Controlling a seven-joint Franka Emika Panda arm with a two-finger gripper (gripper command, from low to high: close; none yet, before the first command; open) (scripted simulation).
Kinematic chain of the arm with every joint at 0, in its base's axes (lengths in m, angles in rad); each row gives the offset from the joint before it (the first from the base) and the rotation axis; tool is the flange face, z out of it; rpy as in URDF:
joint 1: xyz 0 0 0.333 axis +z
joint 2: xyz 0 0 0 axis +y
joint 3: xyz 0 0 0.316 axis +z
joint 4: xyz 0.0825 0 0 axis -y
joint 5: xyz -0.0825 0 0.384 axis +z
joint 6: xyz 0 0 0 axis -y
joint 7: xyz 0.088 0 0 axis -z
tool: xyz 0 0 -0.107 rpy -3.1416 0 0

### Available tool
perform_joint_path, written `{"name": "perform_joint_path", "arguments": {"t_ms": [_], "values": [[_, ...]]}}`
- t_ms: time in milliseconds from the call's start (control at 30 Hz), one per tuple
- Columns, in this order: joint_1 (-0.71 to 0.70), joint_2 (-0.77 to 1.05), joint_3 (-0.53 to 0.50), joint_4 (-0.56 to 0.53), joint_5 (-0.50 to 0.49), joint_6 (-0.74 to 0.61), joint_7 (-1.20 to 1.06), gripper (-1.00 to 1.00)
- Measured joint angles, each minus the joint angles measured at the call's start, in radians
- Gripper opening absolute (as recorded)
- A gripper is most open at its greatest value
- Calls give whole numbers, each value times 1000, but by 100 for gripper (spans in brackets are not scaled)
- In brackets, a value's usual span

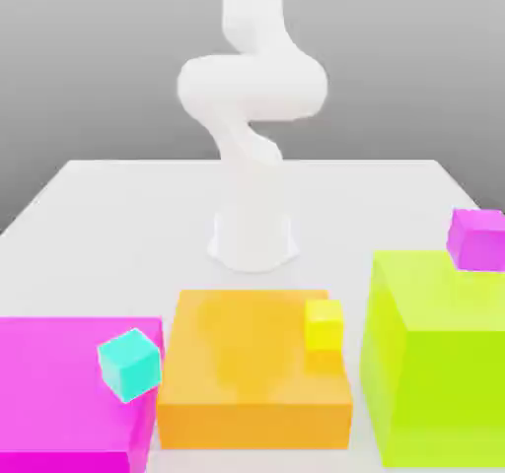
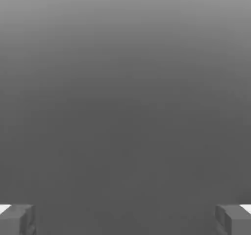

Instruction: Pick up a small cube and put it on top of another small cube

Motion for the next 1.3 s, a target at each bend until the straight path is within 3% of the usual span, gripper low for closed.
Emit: {"name": "perform_joint_path", "arguments": {"t_ms": [400, 667, 1000, 1300], "values": [[337, 426, 65, 70, 200, -353, -522, 0], [515, 709, 171, 70, 338, -501, -735, 0], [652, 859, 219, -108, 384, -292, -389, 0], [678, 816, 194, -241, 335, -44, -9, 0]]}}
